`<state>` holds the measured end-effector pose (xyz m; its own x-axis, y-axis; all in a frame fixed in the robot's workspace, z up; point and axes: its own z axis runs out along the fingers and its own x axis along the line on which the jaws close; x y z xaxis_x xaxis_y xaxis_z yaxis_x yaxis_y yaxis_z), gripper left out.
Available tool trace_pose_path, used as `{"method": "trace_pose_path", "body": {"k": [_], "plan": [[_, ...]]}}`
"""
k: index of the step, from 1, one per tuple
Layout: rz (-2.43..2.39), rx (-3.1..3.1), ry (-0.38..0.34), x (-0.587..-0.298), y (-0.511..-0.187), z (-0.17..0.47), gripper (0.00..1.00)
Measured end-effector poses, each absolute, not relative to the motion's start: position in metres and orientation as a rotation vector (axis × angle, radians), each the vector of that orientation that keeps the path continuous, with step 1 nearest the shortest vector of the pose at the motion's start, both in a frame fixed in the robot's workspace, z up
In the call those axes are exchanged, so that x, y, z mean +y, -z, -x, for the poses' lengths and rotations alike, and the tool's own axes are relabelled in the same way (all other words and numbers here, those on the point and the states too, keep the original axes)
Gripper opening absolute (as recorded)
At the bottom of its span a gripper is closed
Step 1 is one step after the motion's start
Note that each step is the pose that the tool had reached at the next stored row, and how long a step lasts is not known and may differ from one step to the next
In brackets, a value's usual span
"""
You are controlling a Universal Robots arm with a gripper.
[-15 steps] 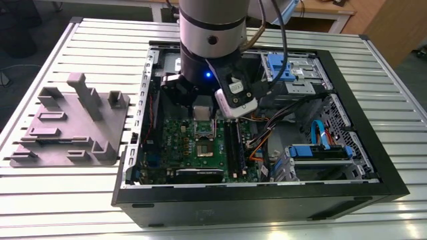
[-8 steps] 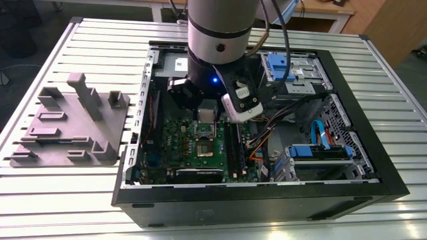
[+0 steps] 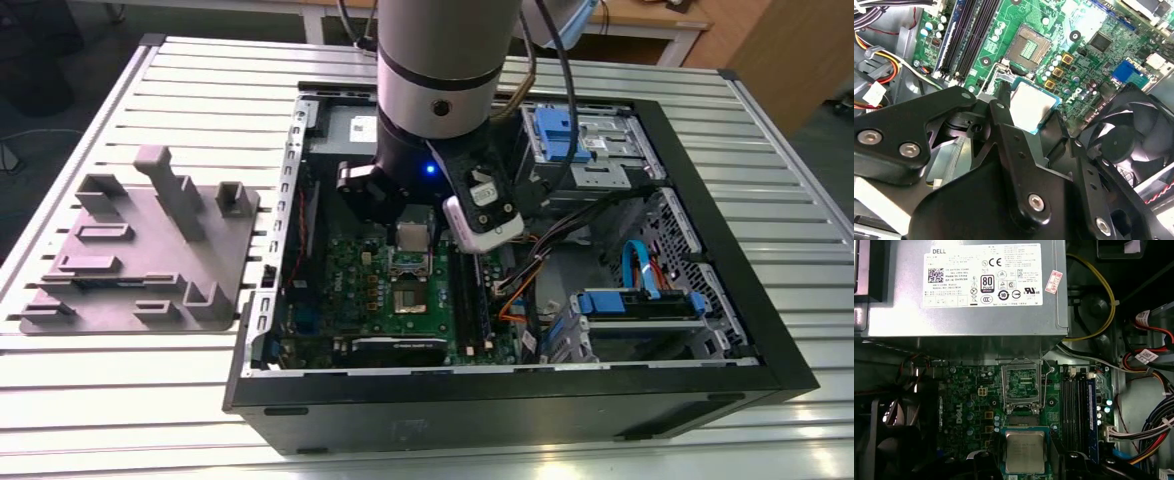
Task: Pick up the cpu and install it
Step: 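Pick up the cpu and move it towards the insertion slot, then place the cpu into insertion slot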
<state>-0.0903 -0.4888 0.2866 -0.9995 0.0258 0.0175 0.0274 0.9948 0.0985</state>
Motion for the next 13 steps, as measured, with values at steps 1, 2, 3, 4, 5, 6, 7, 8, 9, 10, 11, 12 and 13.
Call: {"method": "trace_pose_path", "body": {"k": [1, 2, 3, 4, 5, 6, 7, 8, 9, 10, 11, 12, 13], "plan": [[0.042, -3.121, 0.154, -0.4888, -0.2866, 0.0903, 0.47], [0.042, -3.121, 0.155, -0.4888, -0.2862, 0.0903, 0.47], [0.042, -3.122, 0.156, -0.4887, -0.2851, 0.0903, 0.47], [0.042, -3.121, 0.155, -0.4888, -0.2849, 0.0903, 0.47], [0.042, -3.121, 0.155, -0.4888, -0.2849, 0.0903, 0.47], [0.042, -3.121, 0.155, -0.4888, -0.2849, 0.0903, 0.47], [0.042, -3.121, 0.155, -0.4888, -0.2843, 0.0903, 0.47], [0.042, -3.121, 0.155, -0.4888, -0.2837, 0.0903, 0.47], [0.042, -3.121, 0.155, -0.4888, -0.2837, 0.0903, 0.47], [0.042, -3.121, 0.155, -0.4888, -0.2836, 0.0903, 0.47], [0.042, -3.121, 0.155, -0.4888, -0.2834, 0.0903, 0.47], [0.042, -3.122, 0.155, -0.4887, -0.2828, 0.0903, 0.47], [0.042, -3.122, 0.155, -0.4888, -0.2823, 0.0903, 0.47]]}}
